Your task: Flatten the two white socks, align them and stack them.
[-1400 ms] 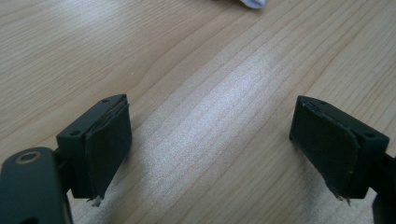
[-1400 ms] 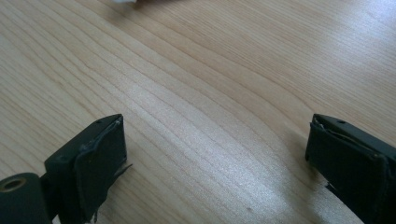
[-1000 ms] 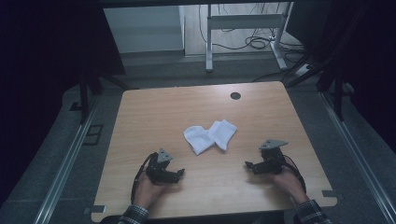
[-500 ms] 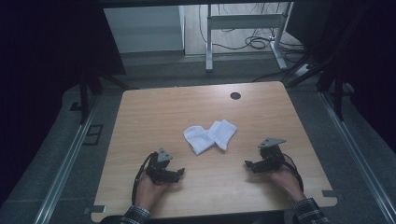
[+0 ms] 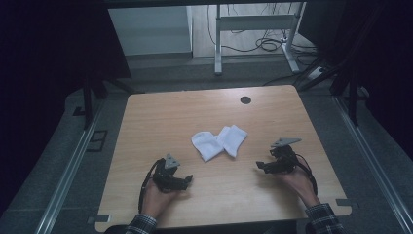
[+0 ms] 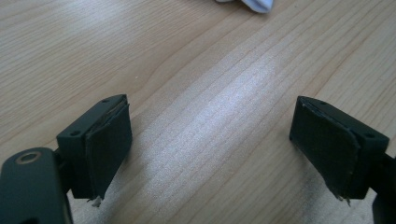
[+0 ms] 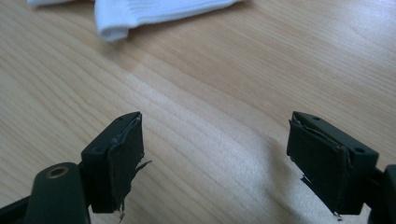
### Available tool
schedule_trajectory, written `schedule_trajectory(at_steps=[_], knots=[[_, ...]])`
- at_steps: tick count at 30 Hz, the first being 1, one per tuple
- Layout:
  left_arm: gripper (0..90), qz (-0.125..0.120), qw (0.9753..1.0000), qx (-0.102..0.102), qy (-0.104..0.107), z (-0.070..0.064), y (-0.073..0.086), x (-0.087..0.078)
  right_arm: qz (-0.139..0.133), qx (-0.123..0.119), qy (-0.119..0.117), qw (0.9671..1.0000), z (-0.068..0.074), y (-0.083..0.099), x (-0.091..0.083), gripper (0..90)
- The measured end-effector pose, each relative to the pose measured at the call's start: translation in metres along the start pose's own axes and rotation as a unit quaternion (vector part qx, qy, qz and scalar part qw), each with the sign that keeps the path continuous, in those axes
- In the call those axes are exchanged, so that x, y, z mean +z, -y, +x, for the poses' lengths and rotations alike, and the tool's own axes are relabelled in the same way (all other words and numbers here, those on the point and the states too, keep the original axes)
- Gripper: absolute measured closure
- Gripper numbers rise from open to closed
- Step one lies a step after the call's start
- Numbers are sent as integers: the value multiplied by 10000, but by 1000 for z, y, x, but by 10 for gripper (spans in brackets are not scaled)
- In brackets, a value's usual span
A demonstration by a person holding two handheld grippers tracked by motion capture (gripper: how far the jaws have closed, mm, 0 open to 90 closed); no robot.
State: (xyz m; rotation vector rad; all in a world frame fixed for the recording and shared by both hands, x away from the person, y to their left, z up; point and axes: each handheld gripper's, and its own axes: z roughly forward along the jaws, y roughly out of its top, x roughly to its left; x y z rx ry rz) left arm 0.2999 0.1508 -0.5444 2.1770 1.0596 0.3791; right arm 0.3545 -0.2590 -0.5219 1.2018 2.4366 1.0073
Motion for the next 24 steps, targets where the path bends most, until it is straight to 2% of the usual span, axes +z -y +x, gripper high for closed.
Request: schedule_trajectory(at_steps=[4,6,9,10,12,14,24], knots=[[131,-1,10000,0,-2,0,0,0,5,32,-7,10000,-2,-6,1,200],[131,0,10000,0,-2,0,0,0,-17,24,31,10000,-5,-14,1,211],[131,5,10000,6,0,0,0,0,-67,23,35,10000,-7,-20,1,283],[131,5,10000,5,1,0,0,0,-92,42,-33,9999,-10,-26,1,331],[131,4,10000,5,-1,0,0,0,-94,81,-82,9999,-11,-30,2,345],[131,5,10000,5,1,0,0,0,-117,48,-157,9998,-13,-39,4,403],[131,4,10000,6,3,0,0,0,-42,-105,-310,9995,-14,-68,20,521]])
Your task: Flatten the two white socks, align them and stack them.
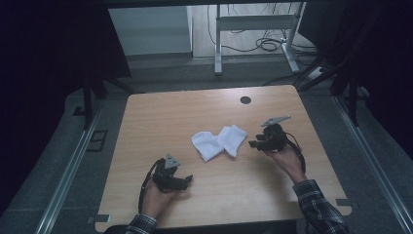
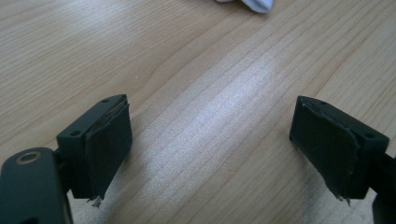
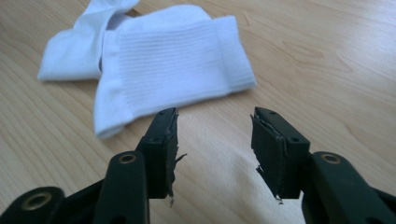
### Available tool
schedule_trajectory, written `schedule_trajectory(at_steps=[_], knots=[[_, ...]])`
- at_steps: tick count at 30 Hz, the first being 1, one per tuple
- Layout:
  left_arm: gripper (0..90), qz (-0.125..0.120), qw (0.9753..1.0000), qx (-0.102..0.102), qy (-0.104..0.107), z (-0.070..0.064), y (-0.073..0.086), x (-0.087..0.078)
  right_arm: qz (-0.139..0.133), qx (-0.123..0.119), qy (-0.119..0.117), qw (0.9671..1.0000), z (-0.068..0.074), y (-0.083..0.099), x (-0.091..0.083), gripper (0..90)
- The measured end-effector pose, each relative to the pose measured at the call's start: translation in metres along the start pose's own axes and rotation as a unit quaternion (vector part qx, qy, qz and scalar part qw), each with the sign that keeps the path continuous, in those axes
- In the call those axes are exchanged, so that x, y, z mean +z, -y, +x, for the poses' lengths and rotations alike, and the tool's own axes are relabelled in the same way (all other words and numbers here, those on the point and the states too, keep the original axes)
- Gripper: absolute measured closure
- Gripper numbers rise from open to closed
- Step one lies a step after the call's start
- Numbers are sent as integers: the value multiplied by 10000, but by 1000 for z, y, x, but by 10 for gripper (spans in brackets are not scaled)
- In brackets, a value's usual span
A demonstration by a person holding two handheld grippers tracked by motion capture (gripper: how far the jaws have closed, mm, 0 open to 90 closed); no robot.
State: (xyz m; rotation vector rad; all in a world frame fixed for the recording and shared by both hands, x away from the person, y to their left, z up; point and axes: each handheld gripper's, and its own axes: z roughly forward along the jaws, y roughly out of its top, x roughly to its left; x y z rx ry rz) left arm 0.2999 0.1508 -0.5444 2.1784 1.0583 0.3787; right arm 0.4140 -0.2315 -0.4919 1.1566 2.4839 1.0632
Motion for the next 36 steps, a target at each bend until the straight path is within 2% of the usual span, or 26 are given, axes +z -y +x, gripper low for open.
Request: schedule_trajectory(at_steps=[2,4,5,9,12,18,20,21,26,30,31,32,36], knots=[[131,12,10000,15,0,0,0,0,31,-31,10,10000,1,-6,4,545],[131,12,10000,13,0,0,0,0,49,-79,63,9999,1,-15,10,613],[131,12,10000,14,0,0,0,0,49,-79,63,9999,1,-15,10,613],[131,12,10000,9,-2,0,0,0,63,-126,145,9998,2,-30,19,715],[129,14,10000,-2,-12,0,0,0,57,-154,164,9997,2,-34,22,732],[130,17,10000,2,-21,0,-1,0,102,-147,259,9995,-1,-47,41,587],[130,17,10000,-8,-22,0,-1,0,110,-134,275,9995,-2,-47,44,571],[130,17,10000,-10,-25,0,-1,0,148,-98,328,9993,-5,-46,50,513],[130,8,10000,-29,-29,-1,-1,1,273,11,444,9986,-11,-38,65,476],[130,14,10000,-32,-32,-1,-1,1,362,-90,468,9982,-11,-33,72,525],[130,9,10000,-34,-32,-1,-1,1,353,-91,445,9983,-11,-31,73,566],[130,13,10000,-34,-32,-1,-1,1,354,-22,435,9984,-11,-30,72,642],[130,12,10000,-34,-33,-1,-1,1,478,67,525,9975,-11,-27,66,705]])
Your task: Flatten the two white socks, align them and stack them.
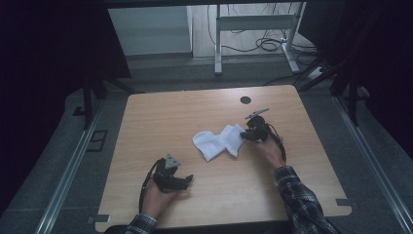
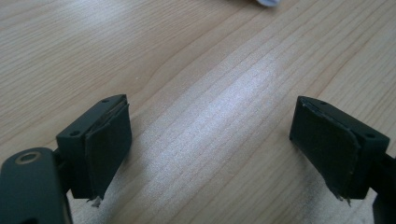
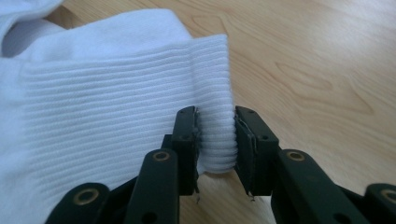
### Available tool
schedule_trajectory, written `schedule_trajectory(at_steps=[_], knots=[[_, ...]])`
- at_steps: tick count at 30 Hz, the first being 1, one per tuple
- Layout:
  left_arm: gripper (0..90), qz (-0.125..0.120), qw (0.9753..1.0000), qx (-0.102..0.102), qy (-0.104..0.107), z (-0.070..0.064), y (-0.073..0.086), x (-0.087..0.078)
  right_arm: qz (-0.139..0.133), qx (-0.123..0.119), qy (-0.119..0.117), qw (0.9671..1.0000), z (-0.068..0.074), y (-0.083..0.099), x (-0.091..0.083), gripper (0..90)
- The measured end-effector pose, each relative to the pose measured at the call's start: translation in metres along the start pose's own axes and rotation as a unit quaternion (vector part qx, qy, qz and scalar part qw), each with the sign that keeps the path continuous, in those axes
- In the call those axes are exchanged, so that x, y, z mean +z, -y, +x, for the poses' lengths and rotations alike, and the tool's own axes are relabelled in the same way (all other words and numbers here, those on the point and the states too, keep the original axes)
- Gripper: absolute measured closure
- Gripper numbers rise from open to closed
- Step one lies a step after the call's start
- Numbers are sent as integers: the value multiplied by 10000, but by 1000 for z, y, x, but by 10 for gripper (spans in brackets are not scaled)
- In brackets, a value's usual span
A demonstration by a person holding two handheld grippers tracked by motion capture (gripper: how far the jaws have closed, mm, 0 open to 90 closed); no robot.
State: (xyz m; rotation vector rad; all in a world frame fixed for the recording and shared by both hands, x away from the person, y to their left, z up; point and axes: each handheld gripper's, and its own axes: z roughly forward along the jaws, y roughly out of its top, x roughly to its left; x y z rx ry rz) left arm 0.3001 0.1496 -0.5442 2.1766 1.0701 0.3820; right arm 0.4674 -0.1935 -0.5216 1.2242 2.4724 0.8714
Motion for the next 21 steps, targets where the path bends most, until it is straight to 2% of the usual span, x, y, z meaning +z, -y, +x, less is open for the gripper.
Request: schedule_trajectory(at_steps=[7,11,13,14,16,17,18,19,21], knots=[[129,-5,10000,-20,-12,0,0,0,9,360,-111,9993,-11,12,-15,779],[130,-16,10000,-27,-17,-1,0,1,-35,420,-155,9990,-13,12,-25,784],[130,-4,10000,-14,-19,0,0,0,-153,454,-239,9986,-13,7,-39,786],[130,-1,10000,-11,-21,0,0,0,-153,454,-239,9986,-13,7,-39,786],[130,0,10000,-13,-25,0,0,0,-234,456,-303,9982,-12,2,-49,788],[130,0,10000,-13,-24,-1,0,0,-325,441,-387,9978,-9,-4,-60,791],[130,1,10000,1,-27,0,0,0,-325,441,-387,9978,-9,-4,-60,791],[130,0,10000,5,-26,0,0,0,-404,384,-448,9974,-5,-12,-71,796],[130,2,10000,7,-25,0,0,0,-486,391,-562,9965,-1,-20,-81,799]])
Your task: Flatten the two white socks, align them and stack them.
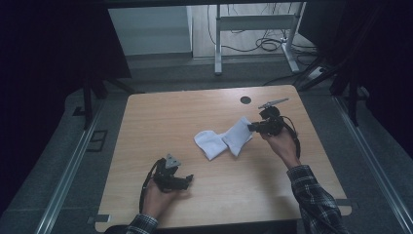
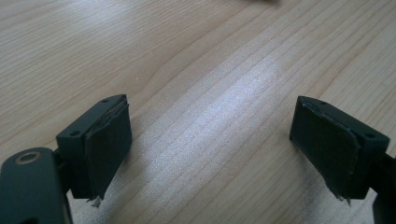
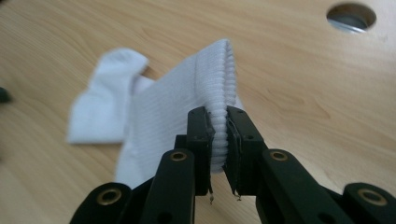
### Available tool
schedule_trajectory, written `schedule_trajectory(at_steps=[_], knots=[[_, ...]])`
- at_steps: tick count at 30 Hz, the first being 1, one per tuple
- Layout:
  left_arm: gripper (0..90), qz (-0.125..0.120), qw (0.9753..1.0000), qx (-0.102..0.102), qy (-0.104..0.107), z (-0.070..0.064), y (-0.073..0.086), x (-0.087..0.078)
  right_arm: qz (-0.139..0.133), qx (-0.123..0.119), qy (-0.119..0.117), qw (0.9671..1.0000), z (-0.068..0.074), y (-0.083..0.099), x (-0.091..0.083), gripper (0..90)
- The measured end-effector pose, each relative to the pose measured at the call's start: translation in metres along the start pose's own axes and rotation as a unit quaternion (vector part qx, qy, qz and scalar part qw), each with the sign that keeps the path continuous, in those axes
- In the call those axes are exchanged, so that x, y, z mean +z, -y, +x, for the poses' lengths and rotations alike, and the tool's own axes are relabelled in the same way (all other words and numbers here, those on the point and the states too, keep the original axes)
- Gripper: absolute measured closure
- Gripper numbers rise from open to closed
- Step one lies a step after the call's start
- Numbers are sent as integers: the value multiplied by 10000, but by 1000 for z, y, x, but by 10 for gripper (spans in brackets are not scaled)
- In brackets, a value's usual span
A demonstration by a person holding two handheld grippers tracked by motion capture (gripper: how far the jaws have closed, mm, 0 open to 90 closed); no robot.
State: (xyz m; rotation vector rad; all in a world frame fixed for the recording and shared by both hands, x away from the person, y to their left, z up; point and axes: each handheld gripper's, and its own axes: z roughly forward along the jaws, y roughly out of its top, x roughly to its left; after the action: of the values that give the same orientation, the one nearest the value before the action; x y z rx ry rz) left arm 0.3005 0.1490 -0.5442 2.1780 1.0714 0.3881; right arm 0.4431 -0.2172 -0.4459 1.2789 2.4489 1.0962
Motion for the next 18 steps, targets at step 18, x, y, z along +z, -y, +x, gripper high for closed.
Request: schedule_trajectory(at_steps=[18], knots=[[130,-7,10000,7,-7,0,0,0,-964,-41,-349,9947,33,-62,-77,805]])
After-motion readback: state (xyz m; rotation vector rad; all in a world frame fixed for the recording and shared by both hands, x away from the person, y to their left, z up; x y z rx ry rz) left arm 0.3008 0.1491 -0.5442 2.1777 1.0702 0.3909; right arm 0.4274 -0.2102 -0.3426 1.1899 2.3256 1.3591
